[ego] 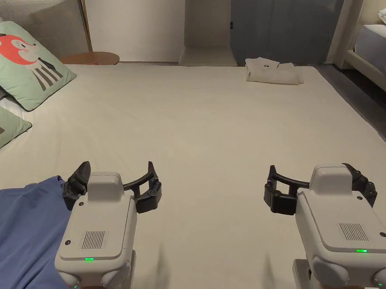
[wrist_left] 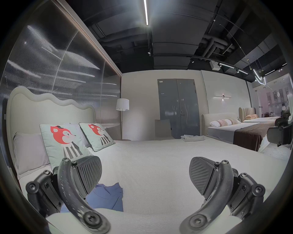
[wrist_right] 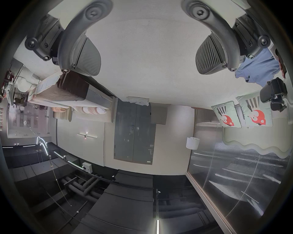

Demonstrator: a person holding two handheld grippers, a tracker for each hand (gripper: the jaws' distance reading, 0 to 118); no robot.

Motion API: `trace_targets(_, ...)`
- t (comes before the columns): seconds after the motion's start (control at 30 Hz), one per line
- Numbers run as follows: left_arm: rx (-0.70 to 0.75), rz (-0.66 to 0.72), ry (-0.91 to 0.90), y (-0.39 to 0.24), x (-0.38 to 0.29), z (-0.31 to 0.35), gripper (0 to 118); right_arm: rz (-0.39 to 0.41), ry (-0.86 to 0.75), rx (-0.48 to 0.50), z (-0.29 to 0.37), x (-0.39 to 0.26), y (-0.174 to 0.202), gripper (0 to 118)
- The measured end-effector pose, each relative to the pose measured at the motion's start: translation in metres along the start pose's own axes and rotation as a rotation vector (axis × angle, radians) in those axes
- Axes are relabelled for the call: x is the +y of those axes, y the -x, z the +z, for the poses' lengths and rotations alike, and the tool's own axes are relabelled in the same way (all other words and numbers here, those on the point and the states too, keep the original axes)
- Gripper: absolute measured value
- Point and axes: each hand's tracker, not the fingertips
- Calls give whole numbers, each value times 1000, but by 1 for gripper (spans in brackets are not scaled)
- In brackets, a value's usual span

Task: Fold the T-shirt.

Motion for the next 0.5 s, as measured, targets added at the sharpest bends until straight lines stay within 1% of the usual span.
trace_targets(0.5,-1,-13,-7,0,2,4,110,-1,-7,7,-2,-2,2,118)
